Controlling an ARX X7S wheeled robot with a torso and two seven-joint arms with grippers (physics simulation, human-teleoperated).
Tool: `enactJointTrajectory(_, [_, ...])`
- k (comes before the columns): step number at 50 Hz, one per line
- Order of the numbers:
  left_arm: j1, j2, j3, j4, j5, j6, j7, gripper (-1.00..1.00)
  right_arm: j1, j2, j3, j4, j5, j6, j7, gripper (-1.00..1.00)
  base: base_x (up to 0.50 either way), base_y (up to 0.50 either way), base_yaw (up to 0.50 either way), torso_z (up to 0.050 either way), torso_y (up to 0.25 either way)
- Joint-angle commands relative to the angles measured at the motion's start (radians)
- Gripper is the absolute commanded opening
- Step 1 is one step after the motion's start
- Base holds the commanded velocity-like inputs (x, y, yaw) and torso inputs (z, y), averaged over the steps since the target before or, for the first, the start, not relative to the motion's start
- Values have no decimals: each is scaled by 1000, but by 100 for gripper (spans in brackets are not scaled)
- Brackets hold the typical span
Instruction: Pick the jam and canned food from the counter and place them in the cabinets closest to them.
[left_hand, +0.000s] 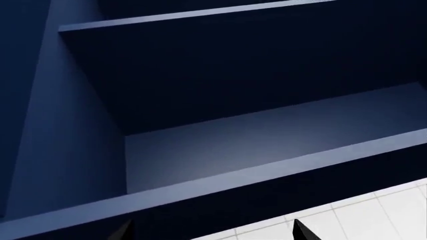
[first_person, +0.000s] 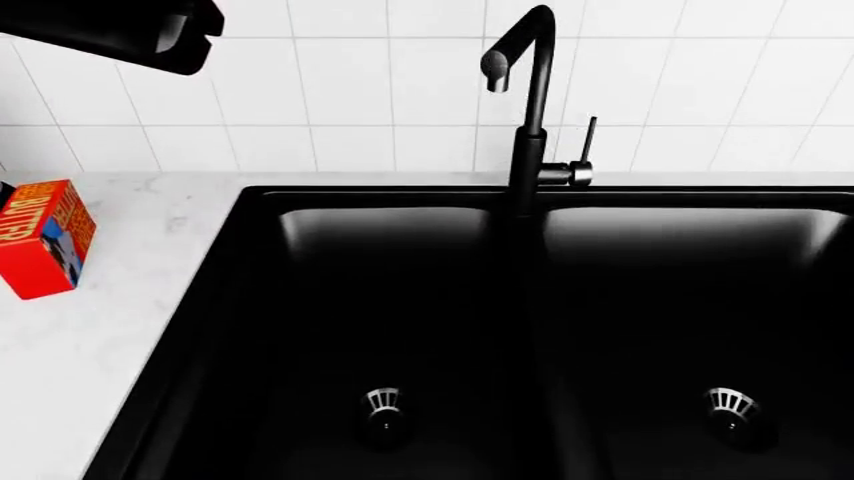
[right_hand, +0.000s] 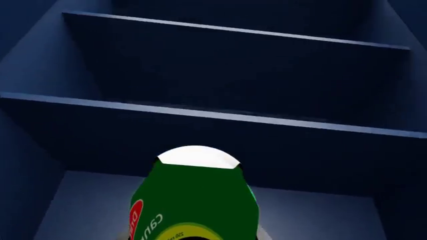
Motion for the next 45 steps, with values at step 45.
enactJointTrajectory(45, [-51,4,-9,-4,-39,-9,-20,100,7,-752,573,1166,-437,895,0,-100,0,0,0,0,0])
